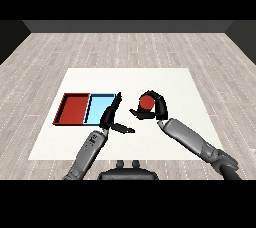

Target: Pick the red can and put it in the red box

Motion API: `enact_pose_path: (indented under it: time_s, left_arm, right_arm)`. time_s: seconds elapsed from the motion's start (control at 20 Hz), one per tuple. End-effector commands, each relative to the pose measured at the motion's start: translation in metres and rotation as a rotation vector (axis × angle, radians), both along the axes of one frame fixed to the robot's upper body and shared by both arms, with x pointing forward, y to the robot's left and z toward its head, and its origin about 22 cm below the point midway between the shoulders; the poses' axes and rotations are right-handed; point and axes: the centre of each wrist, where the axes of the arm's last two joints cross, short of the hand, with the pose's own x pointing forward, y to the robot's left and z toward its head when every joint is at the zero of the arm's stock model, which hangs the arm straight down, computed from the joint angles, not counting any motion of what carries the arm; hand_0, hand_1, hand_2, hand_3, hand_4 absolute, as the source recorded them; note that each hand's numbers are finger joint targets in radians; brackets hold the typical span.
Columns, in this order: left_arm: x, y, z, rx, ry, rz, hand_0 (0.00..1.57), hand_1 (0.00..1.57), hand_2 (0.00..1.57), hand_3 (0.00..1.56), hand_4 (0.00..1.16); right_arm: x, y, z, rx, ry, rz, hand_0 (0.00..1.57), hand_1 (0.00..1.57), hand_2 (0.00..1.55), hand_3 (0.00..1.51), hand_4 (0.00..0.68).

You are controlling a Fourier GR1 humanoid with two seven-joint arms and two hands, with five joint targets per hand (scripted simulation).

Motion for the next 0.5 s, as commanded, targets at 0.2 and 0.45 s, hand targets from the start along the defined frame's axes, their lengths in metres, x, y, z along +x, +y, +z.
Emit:
enact_pose_path:
  time_s: [0.2,0.45]
  left_arm:
    - [-0.013,0.004,-0.018,-0.034,0.052,-0.027,0.0,0.0,0.0,0.0,0.0]
    - [0.009,-0.025,-0.008,-0.004,0.088,-0.029,0.0,0.0,0.0,0.0,0.0]
  right_arm:
    - [-0.003,0.007,0.019,-0.018,-0.01,0.024,1.48,1.48,1.43,1.37,0.527]
    - [0.011,0.017,0.039,-0.023,-0.034,0.05,1.45,1.45,1.44,1.39,0.547]
